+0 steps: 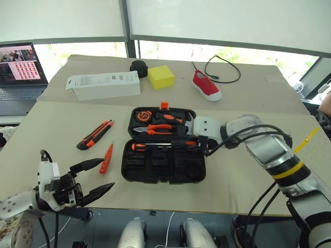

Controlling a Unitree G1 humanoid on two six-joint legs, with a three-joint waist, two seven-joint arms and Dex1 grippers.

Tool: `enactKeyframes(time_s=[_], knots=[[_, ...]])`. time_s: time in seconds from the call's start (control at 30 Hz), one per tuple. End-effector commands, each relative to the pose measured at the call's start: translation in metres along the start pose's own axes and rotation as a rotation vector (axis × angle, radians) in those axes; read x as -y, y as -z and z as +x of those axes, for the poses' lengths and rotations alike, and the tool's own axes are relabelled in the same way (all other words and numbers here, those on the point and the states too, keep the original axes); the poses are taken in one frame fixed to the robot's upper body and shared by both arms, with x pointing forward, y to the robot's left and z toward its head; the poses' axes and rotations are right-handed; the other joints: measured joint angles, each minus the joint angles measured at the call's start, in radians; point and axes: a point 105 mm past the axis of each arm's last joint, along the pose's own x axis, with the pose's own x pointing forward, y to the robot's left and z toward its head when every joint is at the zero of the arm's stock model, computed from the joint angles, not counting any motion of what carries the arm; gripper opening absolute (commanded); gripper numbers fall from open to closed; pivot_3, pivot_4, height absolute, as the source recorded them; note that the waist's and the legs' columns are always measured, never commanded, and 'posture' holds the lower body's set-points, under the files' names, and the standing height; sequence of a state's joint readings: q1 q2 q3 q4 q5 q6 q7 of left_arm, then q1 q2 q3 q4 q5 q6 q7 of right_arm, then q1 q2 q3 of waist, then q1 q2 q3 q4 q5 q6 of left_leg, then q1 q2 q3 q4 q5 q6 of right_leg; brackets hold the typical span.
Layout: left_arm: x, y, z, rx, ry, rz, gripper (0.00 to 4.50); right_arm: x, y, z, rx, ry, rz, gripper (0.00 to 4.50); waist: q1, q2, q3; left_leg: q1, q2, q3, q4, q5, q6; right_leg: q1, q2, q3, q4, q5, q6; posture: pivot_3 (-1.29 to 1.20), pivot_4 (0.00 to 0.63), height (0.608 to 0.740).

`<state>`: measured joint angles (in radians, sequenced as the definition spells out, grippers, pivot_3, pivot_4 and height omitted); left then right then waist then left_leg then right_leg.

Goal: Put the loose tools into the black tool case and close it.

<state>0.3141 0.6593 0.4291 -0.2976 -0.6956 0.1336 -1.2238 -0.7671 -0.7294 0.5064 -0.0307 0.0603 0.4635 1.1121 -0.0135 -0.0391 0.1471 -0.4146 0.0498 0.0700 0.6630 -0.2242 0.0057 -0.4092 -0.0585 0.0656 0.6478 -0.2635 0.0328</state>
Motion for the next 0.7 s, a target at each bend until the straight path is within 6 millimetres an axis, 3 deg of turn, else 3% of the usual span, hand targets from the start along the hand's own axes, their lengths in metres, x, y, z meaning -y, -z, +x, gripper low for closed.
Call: enactKeyframes(time_s=[0.03,0.47,0.53,0.7], knots=[[0.003,-0.007,0.002,0.014,0.001,0.038,4.50,-0.005,-0.006,0.004,-0.007,-0.035,-0.059,1.03,-0.003,0.000,0.000,0.000,0.000,0.000,0.000,0.000,0.000,0.000,0.000,0.000,0.000,0.000,0.000,0.00,0.150,0.740],[0.008,-0.001,0.006,0.015,0.004,0.033,4.50,-0.019,0.002,0.010,-0.037,-0.091,0.061,1.03,-0.002,0.000,0.000,0.000,0.000,-0.001,0.000,0.000,0.000,0.000,0.000,0.000,0.000,0.000,0.000,0.00,0.150,0.740],[0.007,-0.002,0.008,0.017,0.006,0.036,4.50,-0.020,0.003,0.009,-0.032,-0.095,0.047,2.04,-0.002,0.000,0.000,0.000,0.000,-0.001,0.000,0.000,0.000,0.000,0.000,0.000,0.000,0.000,0.000,0.00,0.150,0.740],[0.006,-0.003,0.005,0.009,0.003,0.043,4.50,-0.022,-0.024,-0.015,0.136,-0.117,0.022,3.60,0.000,0.000,0.000,0.000,0.000,-0.001,0.000,0.000,0.000,0.000,0.000,-0.001,0.000,0.000,0.000,0.00,0.150,0.740]])
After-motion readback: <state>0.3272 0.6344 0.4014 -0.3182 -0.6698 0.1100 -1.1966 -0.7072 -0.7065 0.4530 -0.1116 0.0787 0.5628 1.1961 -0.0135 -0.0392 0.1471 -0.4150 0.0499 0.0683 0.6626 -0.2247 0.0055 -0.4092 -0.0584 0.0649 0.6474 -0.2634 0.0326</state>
